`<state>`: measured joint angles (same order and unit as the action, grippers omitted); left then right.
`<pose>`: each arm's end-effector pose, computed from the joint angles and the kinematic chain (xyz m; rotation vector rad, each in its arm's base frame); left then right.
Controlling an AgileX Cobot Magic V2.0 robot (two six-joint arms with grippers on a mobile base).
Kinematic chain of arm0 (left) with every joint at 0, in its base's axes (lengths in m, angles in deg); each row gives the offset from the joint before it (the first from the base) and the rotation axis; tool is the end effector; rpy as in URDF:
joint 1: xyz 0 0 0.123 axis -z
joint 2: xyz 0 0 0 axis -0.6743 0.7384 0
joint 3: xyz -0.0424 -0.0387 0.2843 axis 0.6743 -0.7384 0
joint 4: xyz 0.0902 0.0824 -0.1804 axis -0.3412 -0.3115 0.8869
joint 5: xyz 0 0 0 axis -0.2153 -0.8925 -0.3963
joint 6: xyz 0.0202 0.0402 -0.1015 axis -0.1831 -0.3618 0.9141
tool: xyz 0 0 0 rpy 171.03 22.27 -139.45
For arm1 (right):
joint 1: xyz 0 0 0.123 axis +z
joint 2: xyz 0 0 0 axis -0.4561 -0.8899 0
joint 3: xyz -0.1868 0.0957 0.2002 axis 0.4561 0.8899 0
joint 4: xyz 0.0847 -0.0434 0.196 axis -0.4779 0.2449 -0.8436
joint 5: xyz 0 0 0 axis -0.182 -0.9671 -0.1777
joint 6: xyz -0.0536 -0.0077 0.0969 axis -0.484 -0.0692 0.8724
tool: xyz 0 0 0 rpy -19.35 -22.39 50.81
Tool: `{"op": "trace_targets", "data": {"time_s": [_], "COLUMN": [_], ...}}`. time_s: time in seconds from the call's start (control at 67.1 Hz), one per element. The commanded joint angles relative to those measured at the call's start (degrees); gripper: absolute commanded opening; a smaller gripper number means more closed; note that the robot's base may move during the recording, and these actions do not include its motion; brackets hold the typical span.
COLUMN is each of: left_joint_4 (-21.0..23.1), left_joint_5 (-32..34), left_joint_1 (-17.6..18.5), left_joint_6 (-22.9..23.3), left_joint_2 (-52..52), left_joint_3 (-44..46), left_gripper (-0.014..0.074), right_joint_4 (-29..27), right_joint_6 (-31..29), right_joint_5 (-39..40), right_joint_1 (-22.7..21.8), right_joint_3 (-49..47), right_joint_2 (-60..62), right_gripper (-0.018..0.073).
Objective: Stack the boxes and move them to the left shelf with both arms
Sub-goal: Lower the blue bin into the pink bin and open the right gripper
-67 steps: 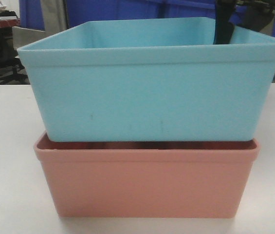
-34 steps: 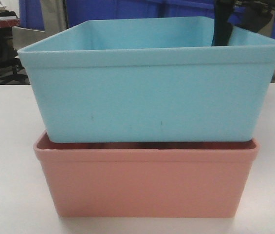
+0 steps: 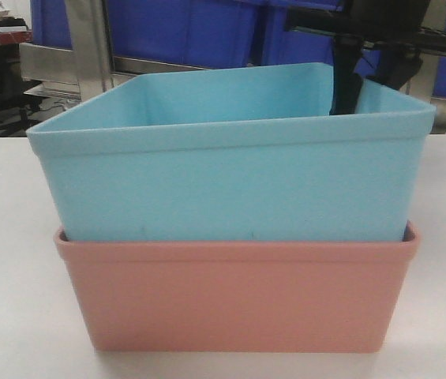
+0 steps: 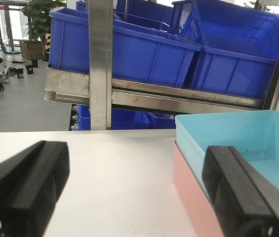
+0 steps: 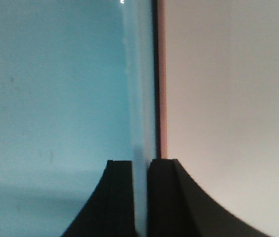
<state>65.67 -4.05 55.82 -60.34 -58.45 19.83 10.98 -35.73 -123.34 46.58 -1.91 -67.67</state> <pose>0.0383 -0.0122 0.3099 0.1605 1.5294 -0.2495 0.3305 0.1321 0.2818 0.1866 2.8927 0.3514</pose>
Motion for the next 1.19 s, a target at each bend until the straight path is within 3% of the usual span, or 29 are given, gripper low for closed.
{"op": "trace_targets", "data": {"time_s": [0.0, 0.134, 0.194, 0.328, 0.417, 0.626, 1.178], "left_joint_4": [0.11, 0.11, 0.11, 0.11, 0.11, 0.11, 0.41], "left_joint_5": [4.76, 4.76, 4.76, 4.76, 4.76, 4.76, 6.17], "left_joint_1": [-0.10, -0.10, -0.10, -0.10, -0.10, -0.10, -0.19], "left_joint_6": [-0.11, -0.11, -0.11, -0.11, -0.11, -0.11, -0.11], "left_joint_2": [0.62, 0.62, 0.62, 0.62, 0.62, 0.62, 0.62], "left_joint_3": [1.51, 1.51, 1.51, 1.51, 1.51, 1.51, 1.51], "left_gripper": [0.0456, 0.0456, 0.0456, 0.0456, 0.0456, 0.0456, 0.0456], "right_joint_4": [-1.96, -1.96, -1.91, -0.49, 0.97, 3.49, 3.48], "right_joint_6": [-0.56, -0.99, -1.58, -2.49, -2.49, -2.49, -2.94], "right_joint_5": [2.36, 2.23, 2.23, 1.96, 0.75, 1.69, 3.64], "right_joint_1": [-0.01, -0.01, 0.00, 0.00, 0.00, 0.00, 0.00], "right_joint_3": [-1.57, -1.51, -1.26, 0.26, 0.25, 0.25, 4.02], "right_joint_2": [2.65, 1.23, 0.76, 0.63, 0.63, 0.63, 2.61], "right_gripper": [0.0055, 0.0067, 0.0113, 0.0399, 0.0491, 0.0487, 0.0487]}}
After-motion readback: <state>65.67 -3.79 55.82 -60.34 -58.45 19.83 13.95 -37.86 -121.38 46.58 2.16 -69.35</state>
